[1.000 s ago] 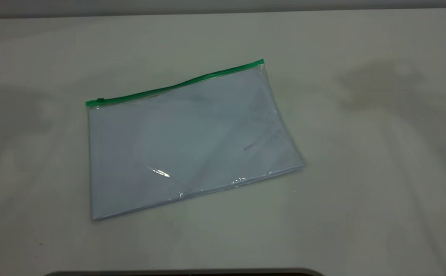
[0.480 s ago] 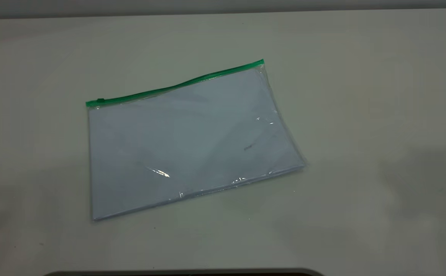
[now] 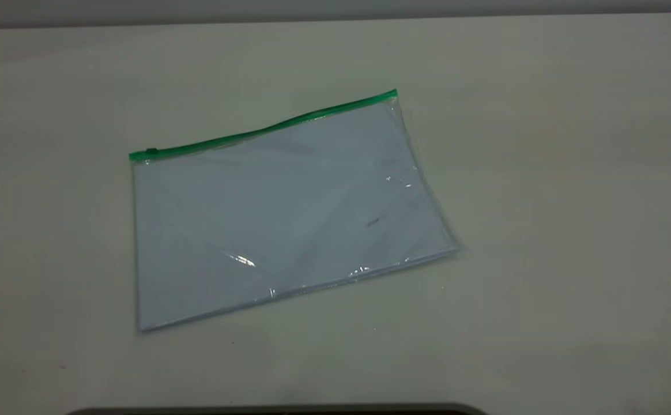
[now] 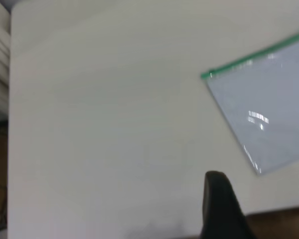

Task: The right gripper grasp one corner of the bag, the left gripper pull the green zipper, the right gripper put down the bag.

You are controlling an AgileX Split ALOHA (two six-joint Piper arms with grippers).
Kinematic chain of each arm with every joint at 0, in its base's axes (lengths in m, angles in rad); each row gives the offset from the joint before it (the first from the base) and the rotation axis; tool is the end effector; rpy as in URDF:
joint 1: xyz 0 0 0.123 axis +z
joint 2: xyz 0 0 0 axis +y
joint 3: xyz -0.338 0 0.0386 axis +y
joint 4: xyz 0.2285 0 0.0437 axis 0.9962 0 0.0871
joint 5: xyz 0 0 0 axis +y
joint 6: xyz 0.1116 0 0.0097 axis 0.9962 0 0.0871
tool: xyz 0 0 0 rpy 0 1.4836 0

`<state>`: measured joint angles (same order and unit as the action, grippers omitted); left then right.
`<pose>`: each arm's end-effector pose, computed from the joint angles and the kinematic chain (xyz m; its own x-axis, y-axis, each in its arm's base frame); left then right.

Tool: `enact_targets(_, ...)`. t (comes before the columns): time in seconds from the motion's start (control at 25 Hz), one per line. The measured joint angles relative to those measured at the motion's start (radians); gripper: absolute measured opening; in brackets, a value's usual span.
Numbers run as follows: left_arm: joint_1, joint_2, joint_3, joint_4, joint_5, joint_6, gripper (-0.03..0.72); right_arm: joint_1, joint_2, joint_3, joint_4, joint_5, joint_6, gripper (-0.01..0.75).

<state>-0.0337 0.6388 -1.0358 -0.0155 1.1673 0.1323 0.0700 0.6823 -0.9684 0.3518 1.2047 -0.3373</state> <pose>0.0323 -0.0027 0.4134 -0.6202 0.1468 -0.7706 0.1238 0.9883 0.0887 0.0394 0.0389 0.3957 -0.6480 -0.2402 -0.7228 -0.4297 0.8988 0.0865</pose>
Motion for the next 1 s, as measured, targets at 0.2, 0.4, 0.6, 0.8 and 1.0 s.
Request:
enact_targets(0.2,0.000,-0.175,0.211,-0.063,0.000,0.000,0.479,0.000,-0.174,0.148,0.001,-0.022,0.000,0.501)
enact_targets(0.4,0.000,-0.350,0.358,-0.085,0.000,0.018,0.479,0.000,-0.334,0.244,0.001,-0.013,0.000,0.501)
enact_targets(0.6,0.000,-0.459,0.462,-0.088,-0.004,0.035,0.479,0.000,-0.443,0.301,0.001,0.003,0.003,0.501)
enact_targets(0.8,0.000,-0.476,0.515,-0.090,-0.005,0.036,0.479,0.000,-0.521,0.317,-0.027,0.010,0.013,0.499)
enact_targets(1.0,0.000,-0.476,0.545,-0.091,-0.024,0.036,0.479,0.000,-0.570,0.319,-0.106,0.012,0.035,0.499)
